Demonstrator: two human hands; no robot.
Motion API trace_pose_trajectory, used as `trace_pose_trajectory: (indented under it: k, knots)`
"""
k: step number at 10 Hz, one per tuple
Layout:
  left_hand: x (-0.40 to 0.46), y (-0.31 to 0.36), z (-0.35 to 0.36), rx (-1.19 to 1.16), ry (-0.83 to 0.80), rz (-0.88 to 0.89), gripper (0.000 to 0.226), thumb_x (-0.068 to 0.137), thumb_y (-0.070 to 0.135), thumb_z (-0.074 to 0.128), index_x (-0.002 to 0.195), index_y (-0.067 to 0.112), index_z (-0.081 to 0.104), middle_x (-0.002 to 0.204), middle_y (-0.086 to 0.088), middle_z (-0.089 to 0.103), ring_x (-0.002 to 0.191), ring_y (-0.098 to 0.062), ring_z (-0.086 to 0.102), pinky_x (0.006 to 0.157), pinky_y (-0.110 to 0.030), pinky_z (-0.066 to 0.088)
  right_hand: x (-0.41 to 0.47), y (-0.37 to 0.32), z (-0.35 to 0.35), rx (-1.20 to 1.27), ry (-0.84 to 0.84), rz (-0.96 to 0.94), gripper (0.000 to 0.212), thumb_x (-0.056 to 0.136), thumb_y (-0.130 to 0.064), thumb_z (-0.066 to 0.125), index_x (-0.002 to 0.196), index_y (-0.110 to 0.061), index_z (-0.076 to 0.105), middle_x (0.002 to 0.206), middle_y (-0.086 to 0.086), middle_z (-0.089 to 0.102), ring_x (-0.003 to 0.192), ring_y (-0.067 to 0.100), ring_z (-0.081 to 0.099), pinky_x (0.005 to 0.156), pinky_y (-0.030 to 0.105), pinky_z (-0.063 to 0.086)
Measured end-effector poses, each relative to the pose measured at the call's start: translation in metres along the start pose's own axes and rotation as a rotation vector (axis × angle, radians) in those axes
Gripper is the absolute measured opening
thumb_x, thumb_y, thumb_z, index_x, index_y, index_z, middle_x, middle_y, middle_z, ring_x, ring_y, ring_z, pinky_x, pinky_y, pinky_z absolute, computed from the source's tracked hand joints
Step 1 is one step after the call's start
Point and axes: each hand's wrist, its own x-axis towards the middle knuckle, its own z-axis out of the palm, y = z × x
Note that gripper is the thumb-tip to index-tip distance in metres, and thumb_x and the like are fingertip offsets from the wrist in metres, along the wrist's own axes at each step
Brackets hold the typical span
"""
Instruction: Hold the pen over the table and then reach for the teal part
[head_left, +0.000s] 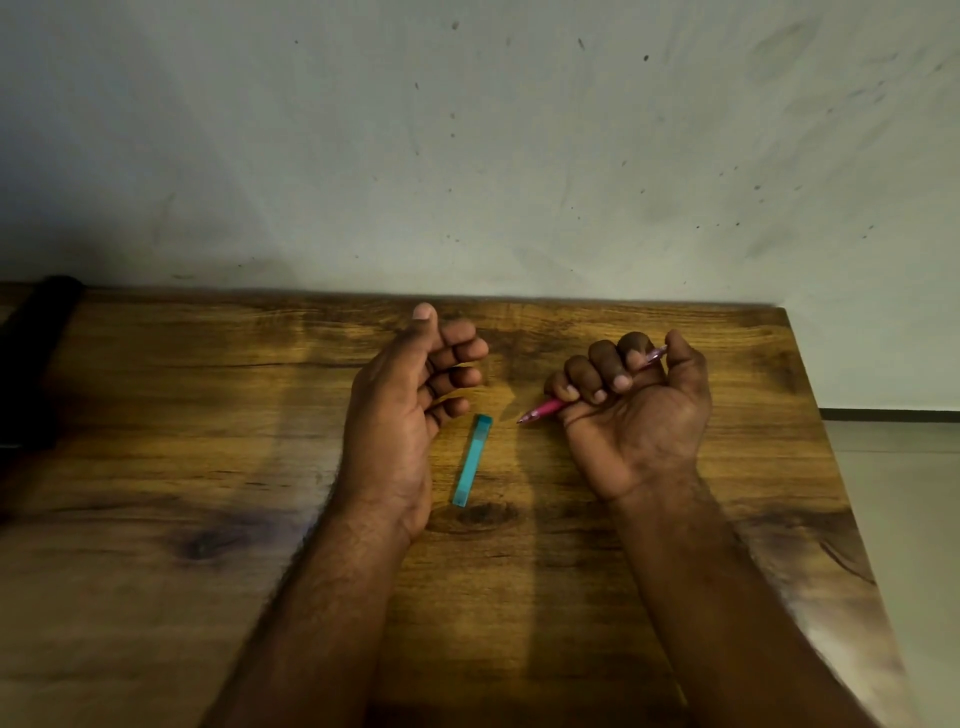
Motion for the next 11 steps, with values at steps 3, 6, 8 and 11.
trace_pose_trajectory:
  k: [3, 6, 8, 11]
  knots:
    - [-0.0003, -0.0004, 0.0003, -0.002, -0.002, 0.002, 0.041, 0.101, 0.051, 0.048, 0.102, 0.021, 0.076, 0.103, -0.004, 0.080, 0.089, -0.014, 0.070, 0.077, -0.032, 0.052, -0.0005, -0.0001, -0.0007, 0.000, 0.009, -0.004, 0.047, 0.099, -0.048, 0.033, 0.064, -0.018, 0.039, 0.052, -0.003, 0.029, 0.051, 0.014, 0.023, 0.057, 0.029, 0.030]
    - [-0.0006, 0.0000, 0.0003, 0.000, 0.001, 0.001, 0.041, 0.101, 0.050, 0.048, 0.103, 0.020, 0.076, 0.102, -0.003, 0.080, 0.089, -0.014, 0.070, 0.078, -0.033, 0.051, 0.0001, 0.0009, 0.0003, -0.014, 0.020, -0.004, 0.049, 0.099, -0.049, 0.035, 0.062, -0.018, 0.040, 0.050, -0.002, 0.028, 0.050, 0.015, 0.022, 0.057, 0.030, 0.029]
    - [-0.0004, -0.0002, 0.0014, -0.004, 0.000, 0.000, 0.041, 0.102, 0.049, 0.047, 0.102, 0.020, 0.076, 0.102, -0.004, 0.080, 0.089, -0.015, 0.070, 0.078, -0.033, 0.051, 0.0004, -0.0004, 0.0000, 0.001, 0.012, 0.011, 0.050, 0.098, -0.052, 0.034, 0.063, -0.018, 0.041, 0.050, -0.003, 0.028, 0.049, 0.014, 0.023, 0.056, 0.029, 0.030]
    - [0.0004, -0.0008, 0.0008, 0.002, 0.000, 0.007, 0.041, 0.102, 0.050, 0.048, 0.102, 0.021, 0.077, 0.102, -0.004, 0.080, 0.090, -0.015, 0.070, 0.077, -0.033, 0.051, 0.0011, 0.0007, 0.0003, -0.006, 0.004, 0.012, 0.052, 0.100, -0.053, 0.035, 0.062, -0.018, 0.039, 0.049, -0.003, 0.027, 0.050, 0.014, 0.021, 0.057, 0.029, 0.028]
